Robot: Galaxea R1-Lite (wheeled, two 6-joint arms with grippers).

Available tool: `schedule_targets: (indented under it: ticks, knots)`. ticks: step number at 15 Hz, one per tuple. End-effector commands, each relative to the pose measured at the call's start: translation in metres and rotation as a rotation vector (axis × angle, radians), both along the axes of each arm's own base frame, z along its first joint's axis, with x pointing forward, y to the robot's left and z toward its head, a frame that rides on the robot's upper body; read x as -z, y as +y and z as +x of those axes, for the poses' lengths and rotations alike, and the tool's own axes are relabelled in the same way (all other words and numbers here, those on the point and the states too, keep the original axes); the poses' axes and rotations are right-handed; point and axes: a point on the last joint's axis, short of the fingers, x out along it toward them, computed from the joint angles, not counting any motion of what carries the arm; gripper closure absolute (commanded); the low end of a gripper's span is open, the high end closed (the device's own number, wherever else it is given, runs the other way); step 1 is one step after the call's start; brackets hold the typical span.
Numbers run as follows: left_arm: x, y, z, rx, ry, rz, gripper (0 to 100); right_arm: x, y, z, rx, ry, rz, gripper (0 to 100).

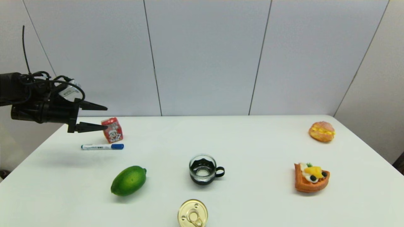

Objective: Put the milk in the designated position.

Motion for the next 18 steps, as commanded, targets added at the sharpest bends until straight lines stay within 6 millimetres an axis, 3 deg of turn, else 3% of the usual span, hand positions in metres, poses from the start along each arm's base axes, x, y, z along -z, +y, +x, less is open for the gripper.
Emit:
schedule_targets:
  ticks: [1, 3, 5, 7, 10, 12, 15, 18]
  knots:
    - [-0.051, -0.013, -0.036, 0.008, -0.049, 0.012, 0, 0.000, 0.000, 0.000, 0.000, 0.000, 0.000, 0]
    - [-0.070, -0.029, -0.063, 0.026, -0.046, 0.012, 0, 0.000, 0.000, 0.000, 0.000, 0.000, 0.000, 0]
    - [-0.086, -0.050, -0.104, 0.039, -0.030, 0.004, 0, 0.000, 0.000, 0.000, 0.000, 0.000, 0.000, 0]
    - [-0.100, -0.081, -0.167, 0.030, 0.051, -0.031, 0, 0.000, 0.000, 0.000, 0.000, 0.000, 0.000, 0]
    - [-0.126, -0.101, -0.248, -0.120, 0.056, 0.038, 0, 0.000, 0.000, 0.000, 0.000, 0.000, 0.000, 0]
    - [-0.129, -0.112, -0.301, -0.219, 0.049, 0.027, 0, 0.000, 0.000, 0.000, 0.000, 0.000, 0.000, 0]
    - [-0.119, -0.125, -0.372, -0.465, 0.023, 0.029, 0, 0.000, 0.000, 0.000, 0.000, 0.000, 0.000, 0]
    - [-0.106, -0.124, -0.412, -0.668, -0.148, -0.041, 0, 0.000, 0.000, 0.000, 0.000, 0.000, 0.000, 0]
